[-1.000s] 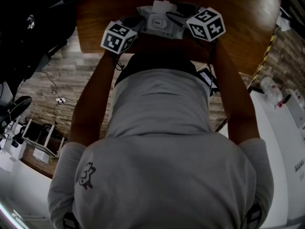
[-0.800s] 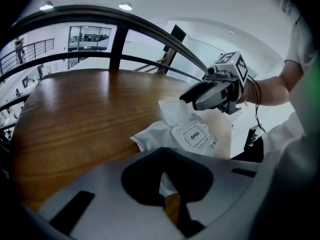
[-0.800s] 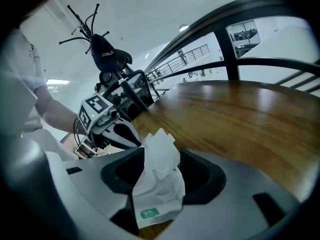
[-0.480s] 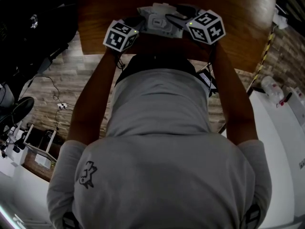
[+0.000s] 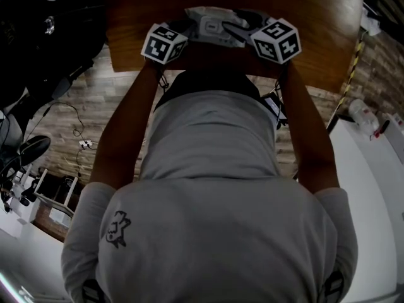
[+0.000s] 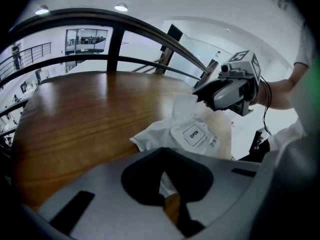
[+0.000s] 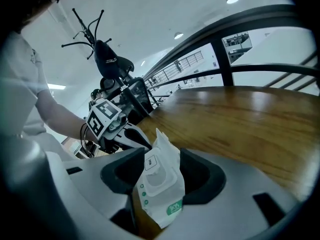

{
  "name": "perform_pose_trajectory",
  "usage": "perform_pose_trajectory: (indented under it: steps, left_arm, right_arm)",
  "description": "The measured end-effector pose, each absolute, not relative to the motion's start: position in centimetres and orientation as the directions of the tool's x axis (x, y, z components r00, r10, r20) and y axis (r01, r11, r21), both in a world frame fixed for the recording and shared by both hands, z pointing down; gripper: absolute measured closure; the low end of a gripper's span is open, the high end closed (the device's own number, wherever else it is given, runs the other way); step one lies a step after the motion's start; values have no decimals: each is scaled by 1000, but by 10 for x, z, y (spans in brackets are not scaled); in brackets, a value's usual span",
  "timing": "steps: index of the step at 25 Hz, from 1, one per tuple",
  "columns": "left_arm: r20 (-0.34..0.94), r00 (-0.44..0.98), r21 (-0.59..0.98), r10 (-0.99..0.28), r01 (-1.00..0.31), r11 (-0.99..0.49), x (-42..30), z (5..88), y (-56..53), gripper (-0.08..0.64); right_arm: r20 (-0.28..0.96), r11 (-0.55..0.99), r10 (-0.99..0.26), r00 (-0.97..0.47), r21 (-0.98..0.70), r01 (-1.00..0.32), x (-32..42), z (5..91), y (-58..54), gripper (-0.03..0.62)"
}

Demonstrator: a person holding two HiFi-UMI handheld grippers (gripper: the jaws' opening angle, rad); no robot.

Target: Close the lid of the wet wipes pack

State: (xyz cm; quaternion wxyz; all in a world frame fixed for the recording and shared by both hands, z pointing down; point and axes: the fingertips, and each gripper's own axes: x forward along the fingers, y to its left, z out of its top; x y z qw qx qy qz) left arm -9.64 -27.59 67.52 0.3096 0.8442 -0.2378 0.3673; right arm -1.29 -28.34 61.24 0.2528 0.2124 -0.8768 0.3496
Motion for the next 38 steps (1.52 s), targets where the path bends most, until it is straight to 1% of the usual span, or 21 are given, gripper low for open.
perform_pose_trajectory:
  steps: [15, 27, 38]
  left_arm:
    - [767, 622, 343, -158, -605, -718, -96, 673, -274, 548]
    - [786, 605, 322, -128, -578, -750, -97, 675, -271, 548]
    - [774, 619, 327, -131, -568, -755, -94, 674, -272, 548]
  right_arm:
    - [580, 638, -212, -786, -527, -561, -22, 602, -268, 387]
    - [586, 623, -182, -789, -552, -554, -33, 612, -250, 387]
    - [627, 631, -145, -765, -537, -560, -39, 630, -244, 388]
